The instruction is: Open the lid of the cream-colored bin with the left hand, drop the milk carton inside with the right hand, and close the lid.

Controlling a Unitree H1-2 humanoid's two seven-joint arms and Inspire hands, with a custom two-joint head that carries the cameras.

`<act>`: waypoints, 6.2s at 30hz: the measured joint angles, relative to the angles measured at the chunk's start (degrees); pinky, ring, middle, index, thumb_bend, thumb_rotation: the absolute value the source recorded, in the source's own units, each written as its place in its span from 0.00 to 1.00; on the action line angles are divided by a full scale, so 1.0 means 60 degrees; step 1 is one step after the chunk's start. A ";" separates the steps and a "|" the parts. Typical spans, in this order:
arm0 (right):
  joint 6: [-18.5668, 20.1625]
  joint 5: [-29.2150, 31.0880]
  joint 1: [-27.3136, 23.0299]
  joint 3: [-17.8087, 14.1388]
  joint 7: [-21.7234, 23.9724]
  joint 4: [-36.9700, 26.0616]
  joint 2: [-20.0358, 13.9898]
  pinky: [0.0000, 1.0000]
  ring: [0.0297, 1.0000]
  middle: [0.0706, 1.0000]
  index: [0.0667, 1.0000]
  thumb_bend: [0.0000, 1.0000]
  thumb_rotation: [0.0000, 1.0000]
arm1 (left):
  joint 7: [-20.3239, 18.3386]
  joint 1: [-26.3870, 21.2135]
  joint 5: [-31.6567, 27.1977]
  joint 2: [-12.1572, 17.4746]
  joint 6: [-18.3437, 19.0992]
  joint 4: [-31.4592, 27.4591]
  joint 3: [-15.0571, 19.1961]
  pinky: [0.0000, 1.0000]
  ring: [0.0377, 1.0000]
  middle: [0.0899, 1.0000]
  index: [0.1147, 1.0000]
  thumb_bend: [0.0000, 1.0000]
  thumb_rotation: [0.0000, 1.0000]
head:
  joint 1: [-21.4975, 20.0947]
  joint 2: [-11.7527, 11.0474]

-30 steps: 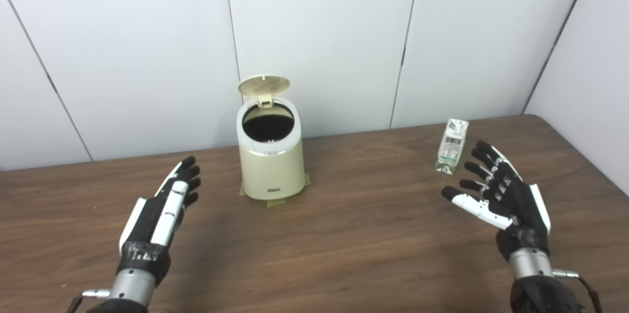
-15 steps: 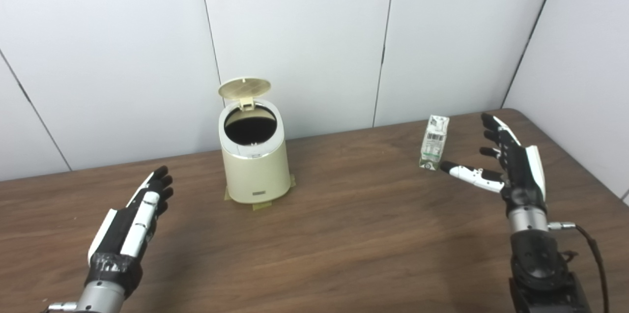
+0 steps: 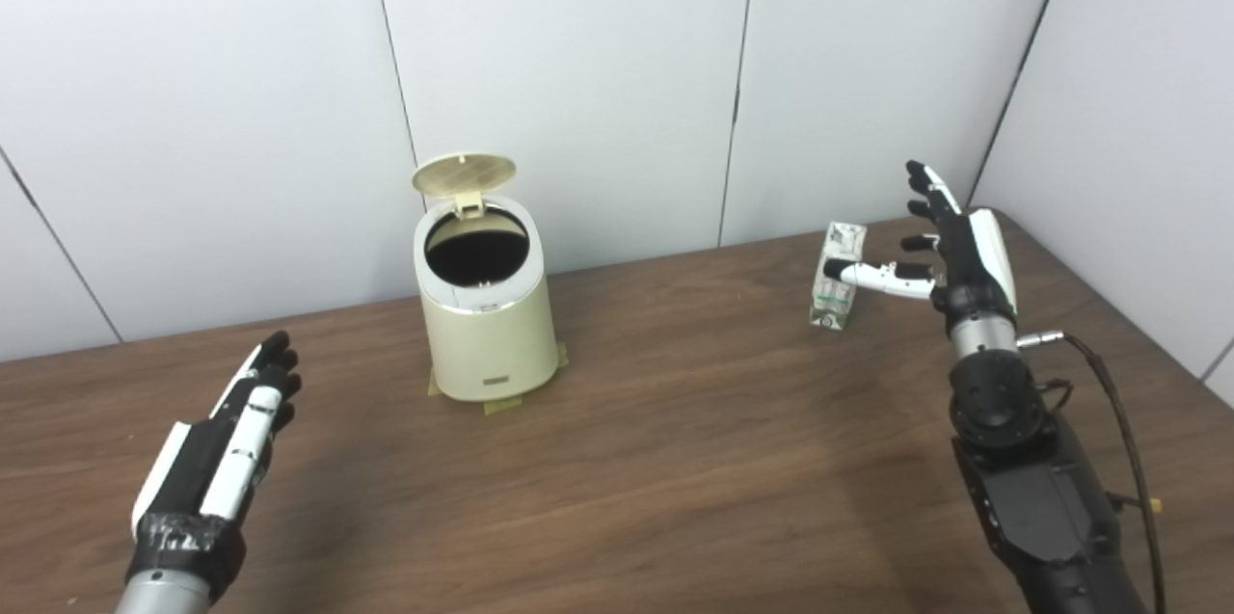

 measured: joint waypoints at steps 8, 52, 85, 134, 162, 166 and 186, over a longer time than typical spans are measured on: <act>-0.0119 -0.0909 -0.0866 0.0647 -0.0247 0.0633 -0.0625 0.89 0.91 0.89 0.85 1.00 0.21 | 0.0065 0.0001 0.0396 0.0178 0.0000 -0.0104 -0.0113 1.00 1.00 0.97 0.96 0.35 0.78 | -0.0044 0.0029; -0.0062 -0.3743 -0.1352 0.3399 0.2197 0.1481 -0.2414 0.82 0.87 0.81 0.80 0.99 0.25 | 0.0409 0.0053 0.0428 -0.0080 0.0000 -0.0195 0.0247 1.00 1.00 0.94 0.88 0.36 0.68 | -0.0029 0.0176; -0.1073 -0.3488 -0.1461 0.3605 0.1484 0.2629 -0.2278 0.52 0.54 0.54 0.59 0.66 0.03 | 0.0419 0.0086 0.0159 -0.0076 0.0000 -0.0403 0.0224 1.00 0.98 0.92 0.87 0.37 0.63 | 0.0132 0.0132; -0.1616 -0.4799 -0.1910 0.3625 -0.0968 -0.1335 0.1063 0.29 0.37 0.47 0.52 0.49 0.00 | 0.0719 0.0650 0.1068 -0.0623 -0.0226 -0.0443 -0.0449 0.89 0.89 0.86 0.86 0.43 0.50 | 0.2432 -0.0015; -0.2493 -0.4765 -0.3979 0.4338 -0.2270 0.1643 0.3093 0.29 0.38 0.48 0.53 0.49 0.00 | 0.1100 0.0895 0.2040 -0.0992 -0.0455 -0.0449 -0.0847 0.91 0.90 0.86 0.83 0.50 0.35 | 0.3266 -0.0029; -0.2539 -0.4721 -0.3963 0.4376 -0.2271 0.1637 0.3063 0.29 0.37 0.47 0.53 0.49 0.00 | 0.1101 0.0895 0.2063 -0.0987 -0.0455 -0.0449 -0.0837 0.91 0.90 0.86 0.83 0.51 0.36 | 0.3267 -0.0029; -0.2257 -0.4790 -0.3222 0.4253 -0.1644 0.0123 0.2809 0.30 0.36 0.47 0.54 0.49 0.00 | 0.1088 0.0891 0.2041 -0.0949 -0.0558 -0.0360 -0.0794 0.91 0.90 0.87 0.83 0.51 0.38 | 0.3179 -0.0058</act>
